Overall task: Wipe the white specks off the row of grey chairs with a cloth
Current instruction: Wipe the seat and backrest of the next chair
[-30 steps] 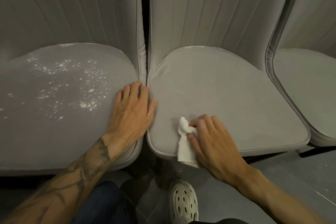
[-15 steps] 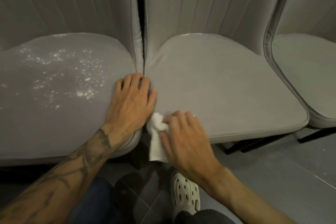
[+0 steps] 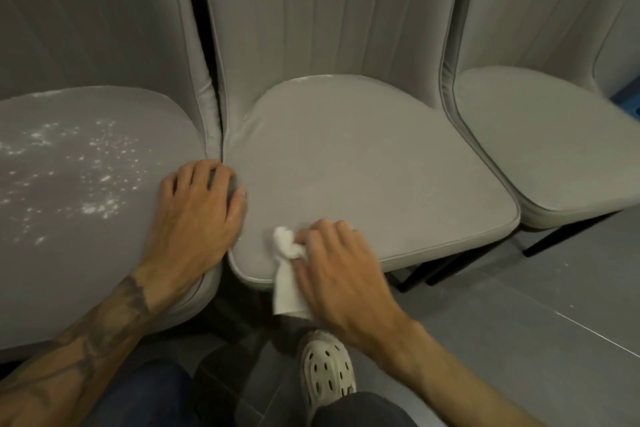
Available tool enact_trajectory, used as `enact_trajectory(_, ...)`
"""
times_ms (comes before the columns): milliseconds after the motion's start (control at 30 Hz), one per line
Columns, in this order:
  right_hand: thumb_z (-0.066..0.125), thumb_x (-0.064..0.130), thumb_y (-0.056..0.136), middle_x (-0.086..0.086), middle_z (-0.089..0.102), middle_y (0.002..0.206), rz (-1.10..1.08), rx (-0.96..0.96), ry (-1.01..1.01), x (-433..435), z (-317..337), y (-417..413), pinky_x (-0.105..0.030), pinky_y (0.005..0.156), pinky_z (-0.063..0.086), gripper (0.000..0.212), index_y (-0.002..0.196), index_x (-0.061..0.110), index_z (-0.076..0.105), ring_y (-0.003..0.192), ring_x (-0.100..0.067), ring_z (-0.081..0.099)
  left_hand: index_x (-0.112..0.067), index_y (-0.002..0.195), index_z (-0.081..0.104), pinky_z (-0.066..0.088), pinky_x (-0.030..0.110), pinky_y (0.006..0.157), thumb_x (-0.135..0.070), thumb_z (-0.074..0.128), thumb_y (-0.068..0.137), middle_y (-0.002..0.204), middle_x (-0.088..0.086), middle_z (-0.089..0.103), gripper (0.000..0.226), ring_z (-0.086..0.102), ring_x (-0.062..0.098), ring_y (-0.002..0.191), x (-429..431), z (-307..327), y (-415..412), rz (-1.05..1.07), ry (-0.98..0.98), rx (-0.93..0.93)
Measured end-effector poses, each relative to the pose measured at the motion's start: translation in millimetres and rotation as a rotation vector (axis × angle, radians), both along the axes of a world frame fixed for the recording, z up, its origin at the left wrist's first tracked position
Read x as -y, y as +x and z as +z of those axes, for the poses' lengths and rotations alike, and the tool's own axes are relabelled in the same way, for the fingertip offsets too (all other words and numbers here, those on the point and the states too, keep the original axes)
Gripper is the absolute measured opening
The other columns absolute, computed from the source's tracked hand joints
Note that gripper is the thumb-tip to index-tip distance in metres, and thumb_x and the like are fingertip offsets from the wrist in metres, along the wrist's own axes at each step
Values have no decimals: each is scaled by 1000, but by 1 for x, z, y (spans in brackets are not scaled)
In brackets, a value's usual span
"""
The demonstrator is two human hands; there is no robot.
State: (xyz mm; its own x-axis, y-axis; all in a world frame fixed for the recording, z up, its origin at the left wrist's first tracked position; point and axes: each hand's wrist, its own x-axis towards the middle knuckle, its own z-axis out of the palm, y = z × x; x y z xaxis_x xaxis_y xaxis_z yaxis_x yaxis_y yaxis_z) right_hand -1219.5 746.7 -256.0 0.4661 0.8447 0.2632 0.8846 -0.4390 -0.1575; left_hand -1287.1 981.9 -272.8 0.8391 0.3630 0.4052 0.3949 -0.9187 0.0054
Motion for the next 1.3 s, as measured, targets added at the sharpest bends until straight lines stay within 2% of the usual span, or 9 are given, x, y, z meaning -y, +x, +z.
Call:
enact_trajectory(233,37,33,104,-12,54,103,-336,94,27,119,1,113,-49,79,39,34,111,5,56,87,-34,48,-13,118,57,38,49,91,-38,39,106,124,12,59,33,52,35,107,-1,-2,-2,-38,28,40)
enact_trajectory(367,39,32,99,-15,53,98,-559,86,30,129,7,142,-49,77,40,32,104,4,54,86,-34,46,-13,116,58,38,49,91,-35,41,105,123,12,59,30,53,35,107,0,-2,0,-31,1,63)
enact_trajectory(567,44,18,101,-10,48,96,-157,130,139,18,0,50,-45,67,34,15,102,7,54,78,-28,42,-14,115,57,37,47,90,-31,40,106,121,10,59,25,51,32,105,1,2,0,-19,-9,46)
enact_trajectory(667,38,25,104,-8,49,97,76,54,82,-48,0,10,-44,71,37,21,103,12,54,81,-25,42,-14,114,60,36,44,90,-26,42,106,122,9,61,23,52,30,107,3,5,-2,-23,-54,45)
enact_trajectory(800,32,32,104,-9,51,106,99,41,-44,-86,9,25,-42,81,39,29,110,12,53,92,-26,44,-12,113,63,34,39,91,-15,46,98,122,9,65,23,54,29,109,3,11,-5,-38,-232,108)
enact_trajectory(900,30,33,103,-10,52,107,139,63,-69,-103,16,27,-42,82,37,31,109,12,52,95,-27,45,-6,117,64,39,43,92,-26,42,91,118,14,67,39,59,35,108,1,15,-6,-19,-338,95)
enact_trajectory(1000,28,33,105,-9,53,103,261,84,-71,-88,17,18,-41,78,38,31,106,12,52,90,-26,45,-4,121,63,40,44,94,-34,36,98,120,17,66,46,60,37,108,0,16,-6,-3,-360,76)
enact_trajectory(1133,34,34,106,-5,50,105,197,24,-26,-33,13,45,-39,79,38,28,109,14,54,89,-24,44,-13,114,59,39,44,90,-30,40,104,116,12,64,27,56,33,103,3,15,-1,36,-270,87)
enact_trajectory(1300,42,31,102,-9,50,93,-230,141,65,82,-1,139,-48,73,39,25,102,10,55,81,-31,45,-12,114,59,43,52,88,-36,42,101,119,14,63,32,56,38,103,2,12,0,55,-237,46)
